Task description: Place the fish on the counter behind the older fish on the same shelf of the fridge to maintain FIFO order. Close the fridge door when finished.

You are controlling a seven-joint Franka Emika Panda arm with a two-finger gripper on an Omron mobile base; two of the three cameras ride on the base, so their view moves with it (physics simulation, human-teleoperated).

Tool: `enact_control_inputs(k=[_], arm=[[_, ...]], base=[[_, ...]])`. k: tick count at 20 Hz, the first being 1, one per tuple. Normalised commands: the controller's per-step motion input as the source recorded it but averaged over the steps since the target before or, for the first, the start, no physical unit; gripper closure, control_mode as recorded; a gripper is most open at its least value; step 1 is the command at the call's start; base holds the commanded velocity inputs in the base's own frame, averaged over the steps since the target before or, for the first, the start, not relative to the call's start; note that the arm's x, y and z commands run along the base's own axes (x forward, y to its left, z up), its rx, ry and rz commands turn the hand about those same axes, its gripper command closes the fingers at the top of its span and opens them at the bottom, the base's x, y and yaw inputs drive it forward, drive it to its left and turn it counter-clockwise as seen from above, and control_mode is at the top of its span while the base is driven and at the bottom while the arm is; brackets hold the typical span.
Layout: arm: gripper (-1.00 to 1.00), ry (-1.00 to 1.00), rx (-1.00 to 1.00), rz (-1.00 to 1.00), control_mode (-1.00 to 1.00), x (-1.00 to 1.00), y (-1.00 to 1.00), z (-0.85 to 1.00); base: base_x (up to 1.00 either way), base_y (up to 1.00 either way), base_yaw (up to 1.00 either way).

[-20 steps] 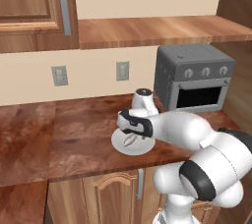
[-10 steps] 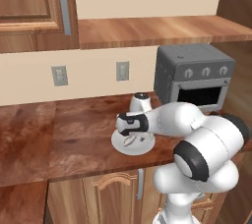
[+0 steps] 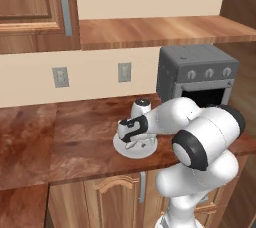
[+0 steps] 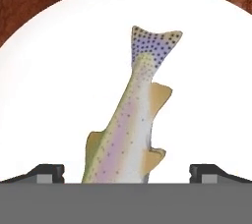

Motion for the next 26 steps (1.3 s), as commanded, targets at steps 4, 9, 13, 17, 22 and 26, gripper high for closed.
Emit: enact_control_inputs(k=[4,9,13,17,22,26], arm=[[1.00,0.02,0.00,0.00,-1.00,0.00,0.10,-0.18],[1.00,-0.01,0.00,0.00,-1.00,-0.01,0.01,-0.05],[1.00,-0.10,0.00,-0.04,-1.00,-0.06,0.00,-0.08],[1.00,-0.28,0.00,-0.11,-1.00,-0.56,-0.11,0.16],[1.00,-0.24,0.04,-0.13,-1.00,-0.85,-0.25,0.66],[1.00,-0.13,0.12,-0.18,-1.00,-0.90,-0.34,0.96]], base=[[0.00,0.00,0.00],[0.00,0.00,0.00],[0.00,0.00,0.00],[0.00,0.00,0.00],[0.00,0.00,0.00],[0.00,0.00,0.00]])
